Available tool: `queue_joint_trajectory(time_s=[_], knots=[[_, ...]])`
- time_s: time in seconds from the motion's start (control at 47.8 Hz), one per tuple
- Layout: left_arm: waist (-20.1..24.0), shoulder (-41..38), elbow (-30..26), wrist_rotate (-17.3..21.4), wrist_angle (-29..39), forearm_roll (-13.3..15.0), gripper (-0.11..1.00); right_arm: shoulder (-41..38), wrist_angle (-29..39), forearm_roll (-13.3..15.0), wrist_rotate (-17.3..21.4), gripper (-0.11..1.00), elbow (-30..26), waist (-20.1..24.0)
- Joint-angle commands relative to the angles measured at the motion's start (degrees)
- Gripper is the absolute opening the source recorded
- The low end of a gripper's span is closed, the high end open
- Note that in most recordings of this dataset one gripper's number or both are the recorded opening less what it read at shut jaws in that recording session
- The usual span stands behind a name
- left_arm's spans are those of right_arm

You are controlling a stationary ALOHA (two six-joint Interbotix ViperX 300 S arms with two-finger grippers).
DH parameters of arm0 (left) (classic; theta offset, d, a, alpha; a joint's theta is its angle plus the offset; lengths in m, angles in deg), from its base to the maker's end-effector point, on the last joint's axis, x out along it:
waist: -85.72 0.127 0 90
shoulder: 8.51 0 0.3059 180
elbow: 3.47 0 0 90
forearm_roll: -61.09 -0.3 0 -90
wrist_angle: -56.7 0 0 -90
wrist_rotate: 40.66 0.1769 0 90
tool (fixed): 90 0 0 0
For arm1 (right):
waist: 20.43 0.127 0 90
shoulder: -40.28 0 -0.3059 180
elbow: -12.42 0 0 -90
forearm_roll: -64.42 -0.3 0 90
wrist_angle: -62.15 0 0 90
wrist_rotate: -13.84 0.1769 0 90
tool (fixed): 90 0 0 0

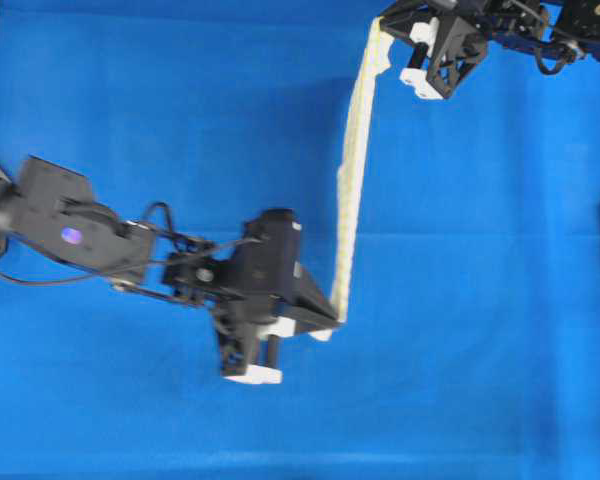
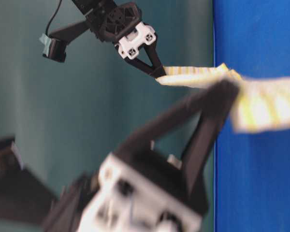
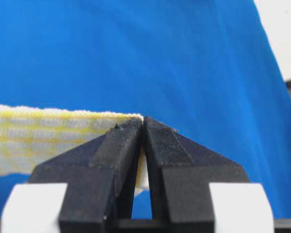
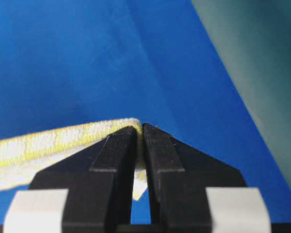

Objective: Fold the yellow towel.
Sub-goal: 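Rotate the strip vertical, right gripper moving up, left gripper down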

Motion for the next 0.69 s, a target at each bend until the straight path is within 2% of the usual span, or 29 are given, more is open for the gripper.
queue_joint_trajectory(time_s=[0.0, 0.125, 0.272, 0.502, 0.669], knots=[[-1.1, -1.3, -4.5, 0.2, -0.5, 0.1, 0.03, 0.2, -0.6, 0.6, 0.1, 0.05, -2.4, -3.1], [-0.5, -4.1, -8.6, 0.6, -0.3, 0.0, 0.03, -0.4, -0.6, 0.9, 0.1, 0.05, -3.0, -3.6], [0.3, -5.7, -10.5, 1.9, -0.2, 0.0, 0.03, -0.4, -0.6, 1.0, 0.1, 0.05, -3.0, -4.0], [0.5, -6.2, -10.5, 4.0, -0.2, 0.0, 0.03, -0.3, -0.9, 1.1, 0.1, 0.05, -3.1, -4.5], [0.4, -6.2, -9.3, 4.0, -0.3, 0.0, 0.03, -0.4, -1.4, 1.1, 0.0, 0.05, -3.1, -4.5]])
